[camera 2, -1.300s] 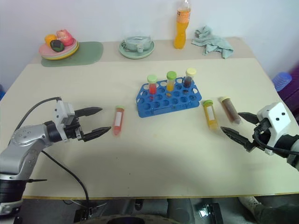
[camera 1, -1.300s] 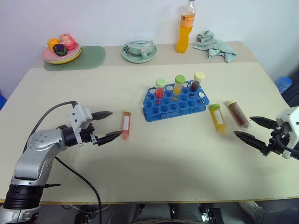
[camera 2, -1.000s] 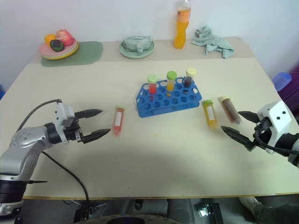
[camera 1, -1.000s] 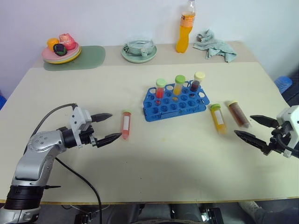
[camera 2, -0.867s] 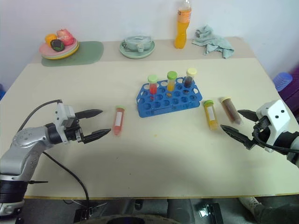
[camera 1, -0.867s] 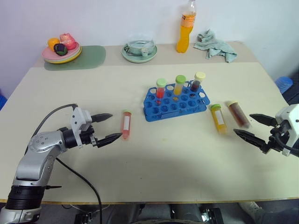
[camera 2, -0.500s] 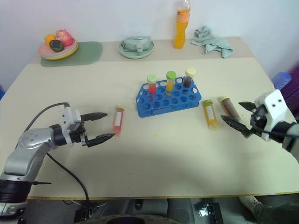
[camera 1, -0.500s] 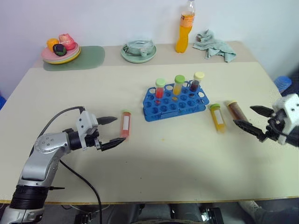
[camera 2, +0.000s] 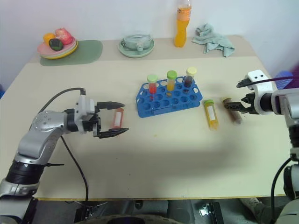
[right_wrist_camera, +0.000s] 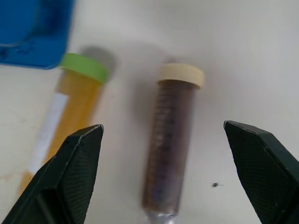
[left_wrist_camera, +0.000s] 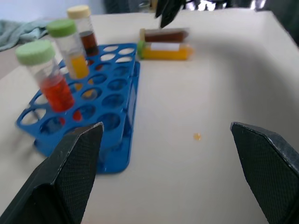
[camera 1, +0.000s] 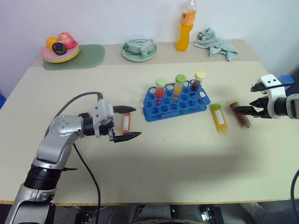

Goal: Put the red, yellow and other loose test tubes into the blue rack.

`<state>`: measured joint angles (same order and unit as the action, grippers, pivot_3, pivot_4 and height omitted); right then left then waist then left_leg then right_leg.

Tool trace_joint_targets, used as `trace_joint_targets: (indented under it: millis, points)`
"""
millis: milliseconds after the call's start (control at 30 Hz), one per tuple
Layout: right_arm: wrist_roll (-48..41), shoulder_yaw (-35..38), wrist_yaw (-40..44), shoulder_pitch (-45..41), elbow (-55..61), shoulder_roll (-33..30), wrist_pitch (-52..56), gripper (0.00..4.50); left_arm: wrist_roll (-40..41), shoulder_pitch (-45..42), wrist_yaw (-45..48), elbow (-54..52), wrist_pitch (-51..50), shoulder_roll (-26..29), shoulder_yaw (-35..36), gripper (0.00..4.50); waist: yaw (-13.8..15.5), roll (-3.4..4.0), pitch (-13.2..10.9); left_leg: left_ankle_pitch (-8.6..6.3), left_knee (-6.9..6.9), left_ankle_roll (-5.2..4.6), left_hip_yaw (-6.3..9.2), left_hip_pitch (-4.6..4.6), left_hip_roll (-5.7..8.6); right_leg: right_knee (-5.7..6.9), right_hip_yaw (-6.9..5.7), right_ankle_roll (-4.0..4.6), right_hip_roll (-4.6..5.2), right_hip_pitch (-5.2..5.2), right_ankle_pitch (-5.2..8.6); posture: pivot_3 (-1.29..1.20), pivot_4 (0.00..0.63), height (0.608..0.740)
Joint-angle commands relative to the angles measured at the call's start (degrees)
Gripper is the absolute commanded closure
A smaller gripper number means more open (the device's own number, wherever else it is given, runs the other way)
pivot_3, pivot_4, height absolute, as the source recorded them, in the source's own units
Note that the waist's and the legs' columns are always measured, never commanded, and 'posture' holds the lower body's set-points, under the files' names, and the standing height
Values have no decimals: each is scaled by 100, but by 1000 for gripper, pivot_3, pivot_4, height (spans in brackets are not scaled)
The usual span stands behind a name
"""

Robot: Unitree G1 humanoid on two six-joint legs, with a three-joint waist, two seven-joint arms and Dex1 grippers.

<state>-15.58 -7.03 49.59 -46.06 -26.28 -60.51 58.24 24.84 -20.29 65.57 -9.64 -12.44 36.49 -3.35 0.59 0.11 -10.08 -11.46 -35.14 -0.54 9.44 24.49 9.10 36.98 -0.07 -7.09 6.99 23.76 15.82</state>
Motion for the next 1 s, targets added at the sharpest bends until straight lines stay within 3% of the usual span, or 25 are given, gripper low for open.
trace_joint_targets:
  millis: [33,267,833,867,900,1000]
  points:
    - [424,-270,275,-561,-801,133,-313,278,37,-105,38,-111,-39,-32,-63,44,-15,0,0,0,0,1,0,-1,0,1,-1,-2,-2,0,-1,0,150,740]
    - [1072,-723,796,-1275,-2048,458,-802,278,93,-222,89,-158,-320,-154,-236,44,-33,1,0,3,-4,3,0,-2,0,9,0,-8,-9,1,-6,0,150,740]
    - [1903,-779,1031,-1800,-3236,1080,-1432,278,750,42,-176,-635,-1239,-268,18,44,-131,2,0,20,-7,32,2,-4,0,21,3,-6,-15,3,-11,0,150,740]
    - [1940,-774,1029,-1829,-3282,1109,-1455,807,788,86,-214,-681,-1265,-260,64,0,-135,2,0,20,-8,31,2,-4,0,21,3,-6,-15,3,-12,0,150,740]
    - [1980,-778,1046,-1862,-3323,1143,-1470,1027,795,140,-225,-719,-1265,-232,95,0,-151,2,0,20,-9,31,2,-5,0,23,3,-6,-16,3,-12,0,150,740]
    - [2081,-783,1105,-1936,-3396,1236,-1501,2604,792,249,-271,-774,-1246,-187,140,0,-159,3,1,18,-8,28,2,-8,-1,27,6,-3,-15,4,-14,0,150,740]
